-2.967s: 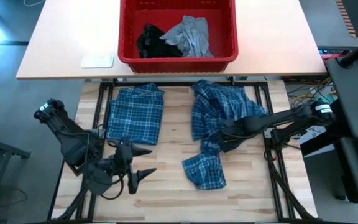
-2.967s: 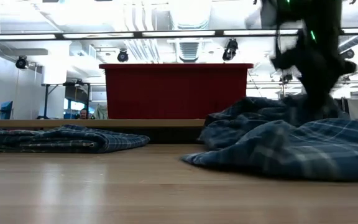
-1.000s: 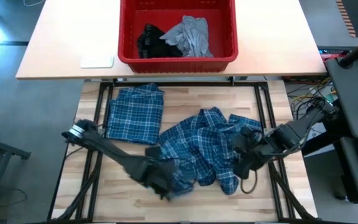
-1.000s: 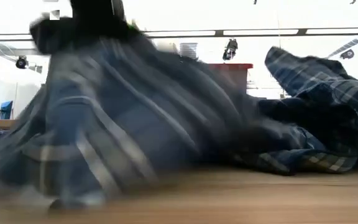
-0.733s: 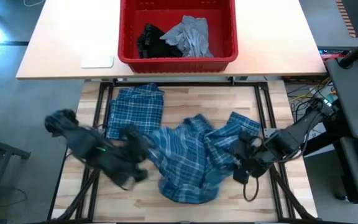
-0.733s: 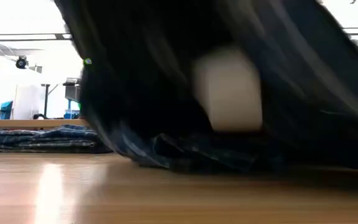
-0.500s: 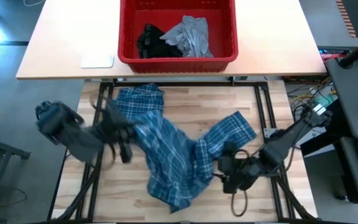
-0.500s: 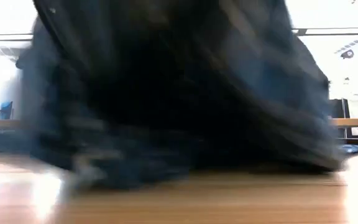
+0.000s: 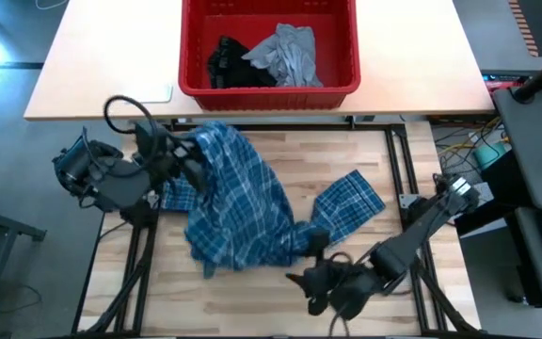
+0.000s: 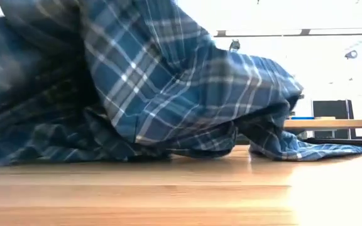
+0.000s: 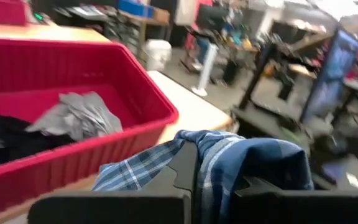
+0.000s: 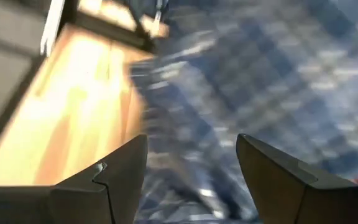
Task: Fold Laundry from Bin
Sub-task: Fold the blue patterned long sleeve shirt
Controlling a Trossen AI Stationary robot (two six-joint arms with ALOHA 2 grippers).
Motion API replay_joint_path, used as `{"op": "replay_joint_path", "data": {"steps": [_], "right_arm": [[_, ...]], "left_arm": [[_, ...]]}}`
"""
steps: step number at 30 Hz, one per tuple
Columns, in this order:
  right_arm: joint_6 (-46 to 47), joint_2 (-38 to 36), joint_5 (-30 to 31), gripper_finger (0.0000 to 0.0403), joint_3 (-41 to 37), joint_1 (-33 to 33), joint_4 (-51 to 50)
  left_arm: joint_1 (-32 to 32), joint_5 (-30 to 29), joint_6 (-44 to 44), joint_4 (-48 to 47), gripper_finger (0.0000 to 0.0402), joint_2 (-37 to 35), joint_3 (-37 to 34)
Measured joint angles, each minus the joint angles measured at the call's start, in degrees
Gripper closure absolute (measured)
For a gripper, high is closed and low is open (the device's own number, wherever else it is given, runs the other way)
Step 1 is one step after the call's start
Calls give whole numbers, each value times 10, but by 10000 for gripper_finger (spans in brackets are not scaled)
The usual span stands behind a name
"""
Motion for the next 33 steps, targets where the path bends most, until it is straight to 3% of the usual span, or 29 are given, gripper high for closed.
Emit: {"op": "replay_joint_path", "data": {"steps": [3,9,17,22,26,30,33], "right_arm": [[-43,41,19,161,3,-3,-3],[-86,122,156,160,54,-32,4],[-84,226,145,160,134,-80,-5],[-45,271,175,166,197,-103,-45],[-21,286,179,232,225,-121,-60],[-37,275,181,367,238,-132,-78],[-46,244,193,389,264,-125,-110]], "left_arm": [[0,-21,0,8,402,-5,0],[0,-26,-1,9,402,-8,0],[0,-29,-2,18,401,-10,0],[-1,-29,-1,16,401,-11,0],[-3,-29,0,13,401,-11,0],[-12,-29,0,1,401,-18,0],[-22,-28,0,-19,401,-30,0]]}}
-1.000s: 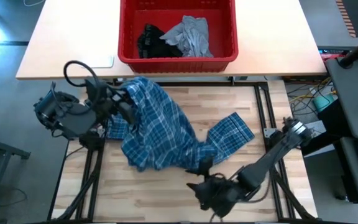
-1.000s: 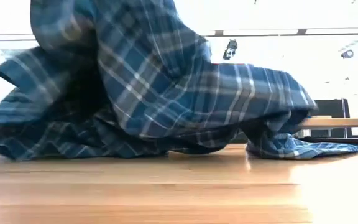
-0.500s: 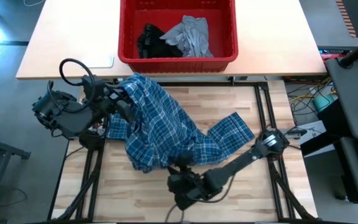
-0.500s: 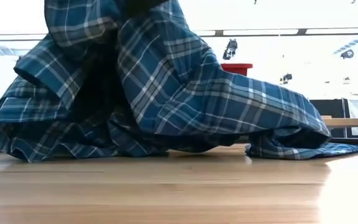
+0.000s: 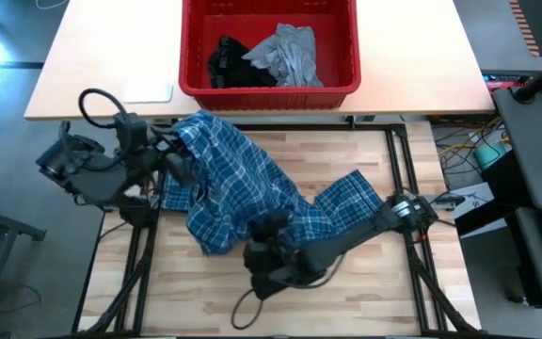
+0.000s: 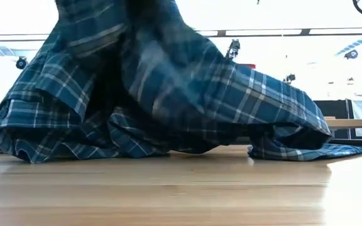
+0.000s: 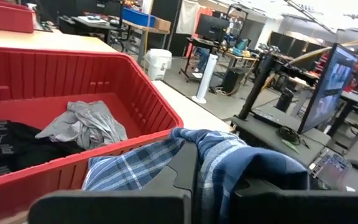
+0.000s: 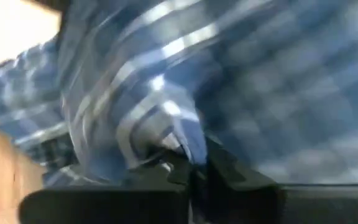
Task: Fold Laundry from Bin
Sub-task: Fold the blue patterned long sleeve shirt
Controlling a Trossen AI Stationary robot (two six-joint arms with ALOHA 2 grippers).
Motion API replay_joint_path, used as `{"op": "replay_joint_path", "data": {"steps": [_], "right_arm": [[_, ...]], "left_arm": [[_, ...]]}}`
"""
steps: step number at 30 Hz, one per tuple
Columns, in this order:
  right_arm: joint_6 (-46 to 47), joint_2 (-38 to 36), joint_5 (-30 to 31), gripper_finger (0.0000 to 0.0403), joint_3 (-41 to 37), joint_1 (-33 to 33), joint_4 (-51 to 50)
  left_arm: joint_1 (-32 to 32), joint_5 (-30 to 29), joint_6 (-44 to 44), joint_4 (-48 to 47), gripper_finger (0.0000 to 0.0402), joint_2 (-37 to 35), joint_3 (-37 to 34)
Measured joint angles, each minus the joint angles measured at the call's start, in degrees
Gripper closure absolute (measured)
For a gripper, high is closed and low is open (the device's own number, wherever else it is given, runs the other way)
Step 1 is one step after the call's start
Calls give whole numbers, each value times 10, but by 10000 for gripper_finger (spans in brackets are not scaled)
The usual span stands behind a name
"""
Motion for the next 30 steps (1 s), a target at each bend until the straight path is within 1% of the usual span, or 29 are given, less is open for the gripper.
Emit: {"op": "replay_joint_path", "data": {"steps": [2,5,6,8,10,14,16,18,19,22,23,24,26,27,30], "right_arm": [[-3,-39,1,393,27,14,-32],[-23,-105,3,394,61,42,-59],[-35,-128,-2,394,69,51,-60],[-62,-176,-40,394,83,67,-61],[-66,-225,-65,394,93,79,-60],[-67,-326,-67,394,98,90,-57],[-67,-366,-66,394,98,89,-52],[-80,-396,-65,394,98,85,-37],[-92,-407,-66,394,98,82,-22],[-160,-428,-67,394,98,71,44],[-190,-431,-68,394,98,66,68],[-224,-434,-67,394,98,57,89],[-282,-435,-64,394,97,27,126],[-305,-434,-64,394,97,6,139],[-343,-427,-68,394,97,-85,146]], "left_arm": [[-5,15,0,-15,401,-8,0],[-8,53,0,-50,401,-19,0],[-10,65,0,-63,401,-21,0],[-11,83,0,-87,401,-25,0],[-11,94,0,-108,401,-29,0],[-11,97,18,-120,401,-35,-1],[-11,82,31,-116,401,-39,-1],[-11,38,42,-101,401,-42,-1],[-11,6,49,-89,401,-42,-1],[-6,-90,68,-42,401,-38,-1],[3,-107,78,-28,401,-35,-1],[16,-111,85,-16,401,-31,-1],[55,-87,86,0,401,-19,-1],[82,-58,86,6,401,-10,-1],[184,63,104,15,401,20,-1]]}}
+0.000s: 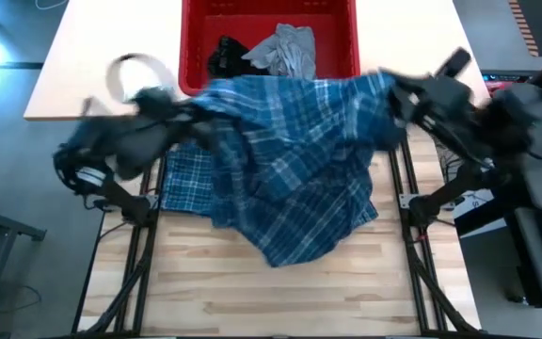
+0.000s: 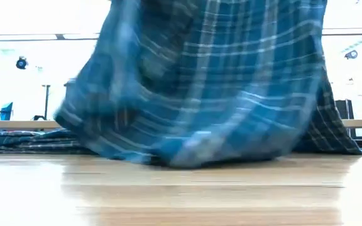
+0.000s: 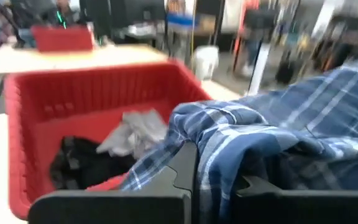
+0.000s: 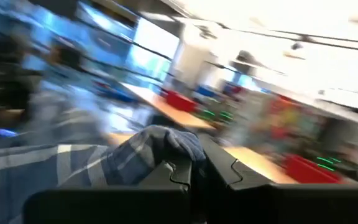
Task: Fold Laundry from Bin
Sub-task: Fold the blue patterned long sleeve shirt
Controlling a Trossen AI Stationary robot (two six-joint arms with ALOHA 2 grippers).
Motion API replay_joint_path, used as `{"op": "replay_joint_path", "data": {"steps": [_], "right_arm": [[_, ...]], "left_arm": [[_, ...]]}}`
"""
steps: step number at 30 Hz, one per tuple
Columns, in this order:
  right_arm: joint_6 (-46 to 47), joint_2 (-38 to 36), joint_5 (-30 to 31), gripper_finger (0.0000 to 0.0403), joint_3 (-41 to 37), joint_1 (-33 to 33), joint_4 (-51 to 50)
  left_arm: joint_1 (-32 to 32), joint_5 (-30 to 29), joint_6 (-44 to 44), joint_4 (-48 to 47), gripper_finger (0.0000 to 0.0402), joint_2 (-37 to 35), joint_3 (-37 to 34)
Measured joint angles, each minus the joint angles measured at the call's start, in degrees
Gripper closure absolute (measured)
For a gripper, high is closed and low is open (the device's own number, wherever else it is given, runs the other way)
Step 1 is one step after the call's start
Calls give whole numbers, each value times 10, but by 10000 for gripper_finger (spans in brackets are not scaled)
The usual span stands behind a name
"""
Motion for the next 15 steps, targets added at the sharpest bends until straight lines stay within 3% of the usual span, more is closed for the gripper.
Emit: {"op": "replay_joint_path", "data": {"steps": [3,8,11,15], "right_arm": [[9,12,-45,394,-1,-114,-34],[79,48,-207,394,-1,-315,-104],[117,83,-313,394,-1,-409,-106],[134,136,-367,394,2,-498,-71]], "left_arm": [[109,100,31,9,401,20,0],[228,215,46,33,401,25,1],[256,228,42,17,401,29,1],[296,217,9,-54,401,27,1]]}}
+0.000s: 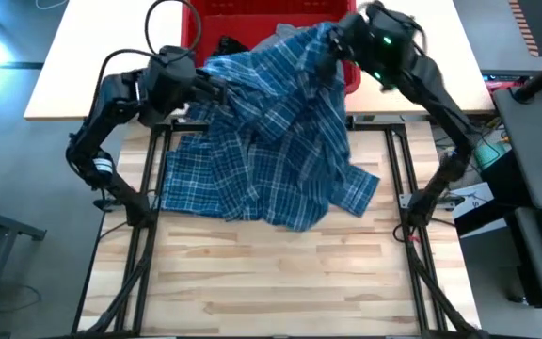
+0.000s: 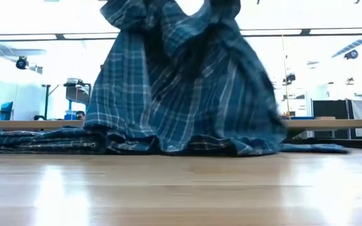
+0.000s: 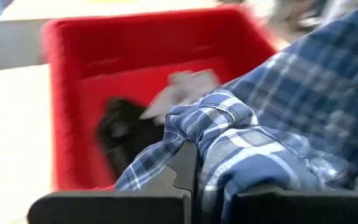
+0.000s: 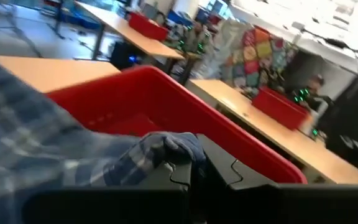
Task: Fold Laundry from Bin
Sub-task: Fold the blue patterned long sleeve shirt
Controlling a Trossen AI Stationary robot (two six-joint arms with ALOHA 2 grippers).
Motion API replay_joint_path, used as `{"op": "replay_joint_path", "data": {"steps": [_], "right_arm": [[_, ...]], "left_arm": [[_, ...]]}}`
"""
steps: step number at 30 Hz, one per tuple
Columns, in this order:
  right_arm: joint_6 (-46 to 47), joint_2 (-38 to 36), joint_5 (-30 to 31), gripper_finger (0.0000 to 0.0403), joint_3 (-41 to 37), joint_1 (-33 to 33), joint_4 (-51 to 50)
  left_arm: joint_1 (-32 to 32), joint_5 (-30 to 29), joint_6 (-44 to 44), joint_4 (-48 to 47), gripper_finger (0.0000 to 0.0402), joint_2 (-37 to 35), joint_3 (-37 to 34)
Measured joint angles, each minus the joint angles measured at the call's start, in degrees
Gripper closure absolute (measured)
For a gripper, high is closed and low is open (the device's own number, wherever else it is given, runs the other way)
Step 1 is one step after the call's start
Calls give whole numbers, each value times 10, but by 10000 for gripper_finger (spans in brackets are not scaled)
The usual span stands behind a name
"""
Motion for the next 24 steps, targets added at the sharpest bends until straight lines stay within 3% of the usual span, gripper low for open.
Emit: {"op": "replay_joint_path", "data": {"steps": [5,11,17,21,24], "right_arm": [[10,69,-16,394,0,-67,34],[57,137,-3,371,14,-105,69],[141,189,-31,273,41,-155,75],[251,200,-55,194,43,-187,-7],[300,199,-56,148,43,-204,-53]], "left_arm": [[64,1,-43,-80,392,4,-10],[158,57,-16,-99,309,15,-12],[261,137,14,-131,198,26,-12],[263,140,62,-153,147,22,-12],[257,143,76,-152,136,11,-12]]}}
